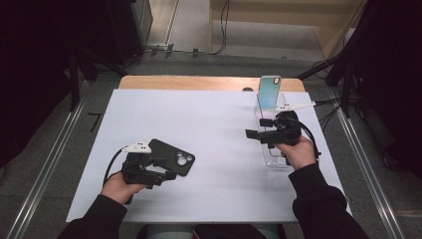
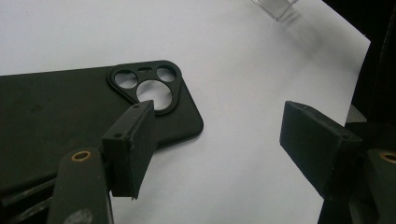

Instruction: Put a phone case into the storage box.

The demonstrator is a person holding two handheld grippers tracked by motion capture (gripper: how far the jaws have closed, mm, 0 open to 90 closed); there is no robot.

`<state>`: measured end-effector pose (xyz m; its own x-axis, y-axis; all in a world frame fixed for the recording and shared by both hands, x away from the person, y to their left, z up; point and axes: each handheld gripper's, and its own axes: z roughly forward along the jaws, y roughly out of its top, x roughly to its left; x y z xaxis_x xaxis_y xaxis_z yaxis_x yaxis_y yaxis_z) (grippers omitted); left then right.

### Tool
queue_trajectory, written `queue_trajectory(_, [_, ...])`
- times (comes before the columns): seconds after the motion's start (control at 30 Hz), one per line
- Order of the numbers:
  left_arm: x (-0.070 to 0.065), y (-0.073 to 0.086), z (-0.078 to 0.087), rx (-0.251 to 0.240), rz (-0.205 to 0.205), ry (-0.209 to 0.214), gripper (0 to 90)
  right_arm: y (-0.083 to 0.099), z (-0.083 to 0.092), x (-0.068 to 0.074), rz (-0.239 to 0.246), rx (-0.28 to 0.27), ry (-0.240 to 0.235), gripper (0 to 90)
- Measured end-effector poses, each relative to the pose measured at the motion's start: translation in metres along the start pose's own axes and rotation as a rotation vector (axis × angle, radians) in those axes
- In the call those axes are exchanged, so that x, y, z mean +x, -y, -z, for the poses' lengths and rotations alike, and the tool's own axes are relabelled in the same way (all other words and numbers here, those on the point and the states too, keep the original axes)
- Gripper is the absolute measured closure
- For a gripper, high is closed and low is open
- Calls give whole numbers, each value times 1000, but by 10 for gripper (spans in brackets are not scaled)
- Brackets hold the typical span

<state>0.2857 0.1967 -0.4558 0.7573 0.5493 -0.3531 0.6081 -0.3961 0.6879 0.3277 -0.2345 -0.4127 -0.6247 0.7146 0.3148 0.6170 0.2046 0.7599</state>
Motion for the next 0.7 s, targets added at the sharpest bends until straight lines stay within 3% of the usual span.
queue_trajectory(0.23, [1, 1, 1, 0, 4, 0, 280, 12, 1, 14, 52, 43, -53, 207])
queue_trajectory(0.37, [1, 1, 1, -7, 8, 4, 280, 21, 2, 19, 56, 52, -76, 218])
queue_trajectory(0.7, [3, 0, 0, -3, 6, 15, 280, 46, 7, 32, 89, 69, -89, 218])
